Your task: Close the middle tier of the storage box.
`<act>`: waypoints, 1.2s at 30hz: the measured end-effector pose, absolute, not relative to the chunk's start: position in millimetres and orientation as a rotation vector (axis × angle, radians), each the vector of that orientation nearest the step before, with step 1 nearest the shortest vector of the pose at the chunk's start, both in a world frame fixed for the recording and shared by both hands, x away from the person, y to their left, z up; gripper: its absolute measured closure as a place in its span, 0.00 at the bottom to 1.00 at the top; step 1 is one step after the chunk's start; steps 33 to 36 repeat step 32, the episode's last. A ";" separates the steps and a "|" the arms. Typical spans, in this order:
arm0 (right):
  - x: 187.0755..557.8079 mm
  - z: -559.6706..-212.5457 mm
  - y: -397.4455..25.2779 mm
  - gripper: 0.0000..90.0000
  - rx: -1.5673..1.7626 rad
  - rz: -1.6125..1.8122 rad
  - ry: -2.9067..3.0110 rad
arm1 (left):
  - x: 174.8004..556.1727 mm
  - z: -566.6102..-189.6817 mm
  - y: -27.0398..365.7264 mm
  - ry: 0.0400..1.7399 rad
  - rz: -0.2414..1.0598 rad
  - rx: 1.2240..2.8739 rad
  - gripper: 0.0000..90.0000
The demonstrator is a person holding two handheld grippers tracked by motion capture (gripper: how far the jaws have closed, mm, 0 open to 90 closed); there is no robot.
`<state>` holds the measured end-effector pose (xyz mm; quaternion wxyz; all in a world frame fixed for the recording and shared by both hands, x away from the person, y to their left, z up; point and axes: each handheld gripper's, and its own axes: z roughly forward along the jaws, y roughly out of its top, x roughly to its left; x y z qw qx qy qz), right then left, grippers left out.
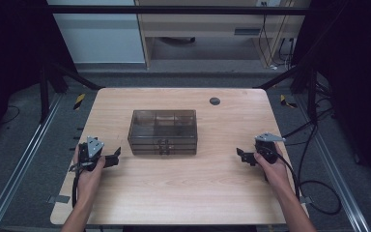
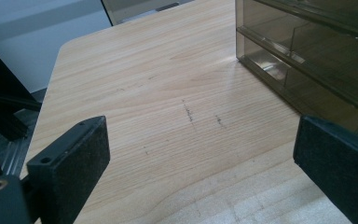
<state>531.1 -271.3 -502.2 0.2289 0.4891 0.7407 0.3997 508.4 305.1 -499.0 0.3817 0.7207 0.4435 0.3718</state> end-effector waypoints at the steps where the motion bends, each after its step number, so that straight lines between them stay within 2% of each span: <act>1: 531.6 -502.8 -271.5 0.08 1.347 1.100 2.036 | 508.6 -499.6 305.4 1.134 0.944 1.838 0.04; 36: 526.1 -507.9 -253.7 0.07 1.226 1.049 2.113 | 505.7 -501.6 302.3 1.140 0.937 1.808 0.04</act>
